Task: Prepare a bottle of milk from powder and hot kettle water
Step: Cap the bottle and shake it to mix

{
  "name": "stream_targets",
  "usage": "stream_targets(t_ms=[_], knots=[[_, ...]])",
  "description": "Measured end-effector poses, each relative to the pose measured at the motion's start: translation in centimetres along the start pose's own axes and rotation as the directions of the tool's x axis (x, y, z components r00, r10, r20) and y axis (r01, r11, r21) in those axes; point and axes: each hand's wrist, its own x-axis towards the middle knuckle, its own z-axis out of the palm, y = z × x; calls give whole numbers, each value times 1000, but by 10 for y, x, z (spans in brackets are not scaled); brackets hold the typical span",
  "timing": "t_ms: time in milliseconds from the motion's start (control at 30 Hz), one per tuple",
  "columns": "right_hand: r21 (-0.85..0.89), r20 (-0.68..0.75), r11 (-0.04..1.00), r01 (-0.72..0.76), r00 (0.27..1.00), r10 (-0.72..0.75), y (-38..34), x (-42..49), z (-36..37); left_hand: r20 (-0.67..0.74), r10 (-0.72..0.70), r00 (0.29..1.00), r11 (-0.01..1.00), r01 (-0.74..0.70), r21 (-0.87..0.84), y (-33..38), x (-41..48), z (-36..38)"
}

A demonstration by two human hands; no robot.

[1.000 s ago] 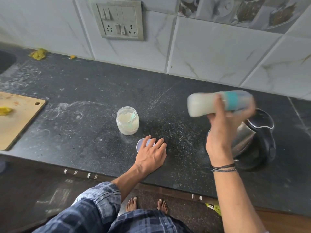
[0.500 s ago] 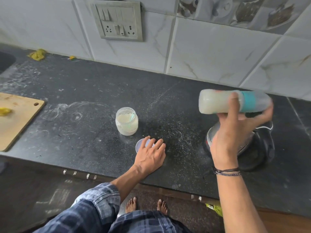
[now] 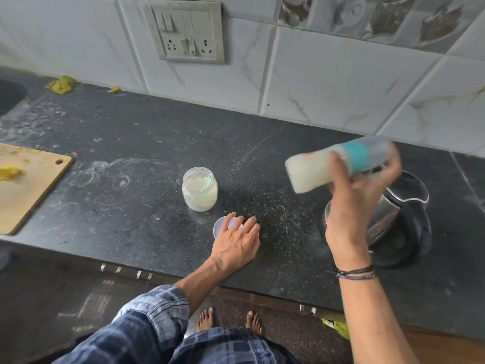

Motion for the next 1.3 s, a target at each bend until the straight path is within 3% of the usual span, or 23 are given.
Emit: stream_targets(t_ms=[67,200,267,333,467,600,733,800,900,1000,1033,1167,1200,1300], knots=[[48,-68,999,-8,998,11,-2,1,3,1,0,1000,1000,0,4,0,0,0],[-80,144,997,8,990,4,-13,13,2,-1,13,1000,1000,-13,3,-2,0,1],[47,36,998,50,998,-52,-24,22,5,-4,15,1000,1000,-15,6,-1,0,1],[141,-88,990,22,996,-10,-26,26,6,-8,15,1000,1000,-14,9,-1,0,1],[-45,108,997,-66,992,71,-17,19,2,-20,23,1000,1000,-23,4,-1,-1,1],[80,-80,997,2,997,5,-23,25,-1,-11,11,1000,1000,-11,15,-1,0,1],[-124,178,992,0,984,22,-23,24,-5,-18,25,1000,1000,-24,6,-2,-1,2],[-72,118,995,62,992,-53,-27,24,-5,-18,21,1000,1000,-21,7,-2,-1,2],[45,-34,998,39,999,-37,-26,29,-5,-24,13,1000,1000,-13,9,-1,0,2],[-112,177,992,-48,982,68,-20,25,-5,-26,28,999,1000,-28,9,-3,-2,3],[-125,180,991,-48,981,70,-20,24,-6,-24,29,999,1000,-29,9,-3,-2,3],[60,-130,998,3,992,5,-17,22,-2,-34,11,999,1000,-11,19,-1,0,3],[51,-114,999,-10,993,16,-16,20,0,-32,15,999,1000,-14,17,-1,0,3],[-83,118,994,-68,990,77,-11,10,0,-29,27,999,1000,-27,13,-2,-1,3]])
